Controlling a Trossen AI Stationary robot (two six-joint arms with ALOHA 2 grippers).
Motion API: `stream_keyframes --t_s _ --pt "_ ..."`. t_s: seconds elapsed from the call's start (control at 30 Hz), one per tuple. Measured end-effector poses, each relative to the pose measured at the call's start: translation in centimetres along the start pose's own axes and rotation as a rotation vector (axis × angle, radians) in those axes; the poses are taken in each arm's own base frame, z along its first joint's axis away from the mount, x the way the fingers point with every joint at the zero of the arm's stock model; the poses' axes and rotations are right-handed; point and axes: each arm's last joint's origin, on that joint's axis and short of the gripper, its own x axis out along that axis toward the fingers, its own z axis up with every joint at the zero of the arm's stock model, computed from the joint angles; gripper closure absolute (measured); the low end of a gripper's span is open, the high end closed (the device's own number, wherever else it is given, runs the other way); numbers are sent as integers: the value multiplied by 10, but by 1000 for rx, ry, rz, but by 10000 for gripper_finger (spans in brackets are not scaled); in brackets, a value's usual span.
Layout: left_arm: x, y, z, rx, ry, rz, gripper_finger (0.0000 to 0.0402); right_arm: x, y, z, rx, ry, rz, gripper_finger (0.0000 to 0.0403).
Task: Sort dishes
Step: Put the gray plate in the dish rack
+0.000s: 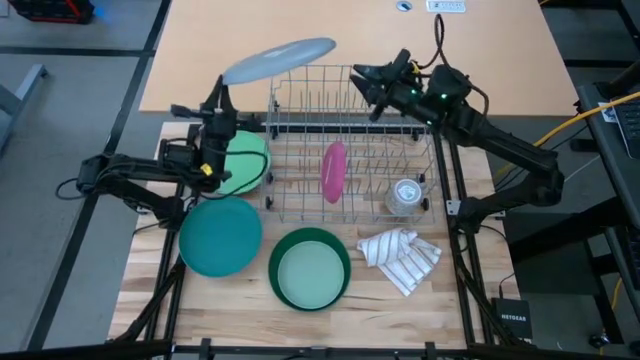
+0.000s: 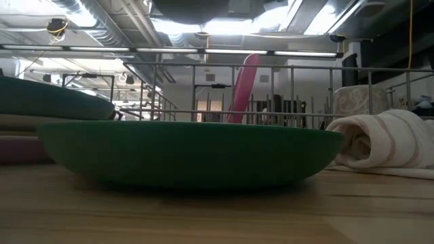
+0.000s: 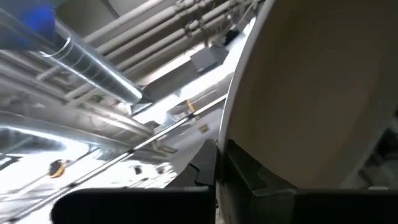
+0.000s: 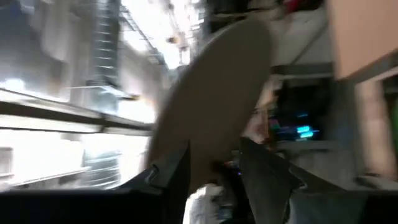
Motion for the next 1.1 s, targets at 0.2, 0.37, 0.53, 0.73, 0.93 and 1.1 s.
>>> stream_keyframes --t_s 0.2,0.37,0.53,0.73,0.93,1.1 --pt "3 -3 -7 102 14 14 401 12 -48 16 153 56 145 262" --pt "-2 -9 -13 148 6 -7 401 18 -80 28 331 154 291 262" --pt "-11 -15 -17 171 -10 -42 401 29 -103 31 429 155 309 262" --pt "-25 -22 -21 236 -41 -90 401 37 -116 33 486 158 302 262" --pt "-36 -27 -24 262 -71 -129 401 36 -112 33 485 159 348 262" --pt "-35 -27 -25 270 -70 -123 401 34 -109 31 477 199 371 262"
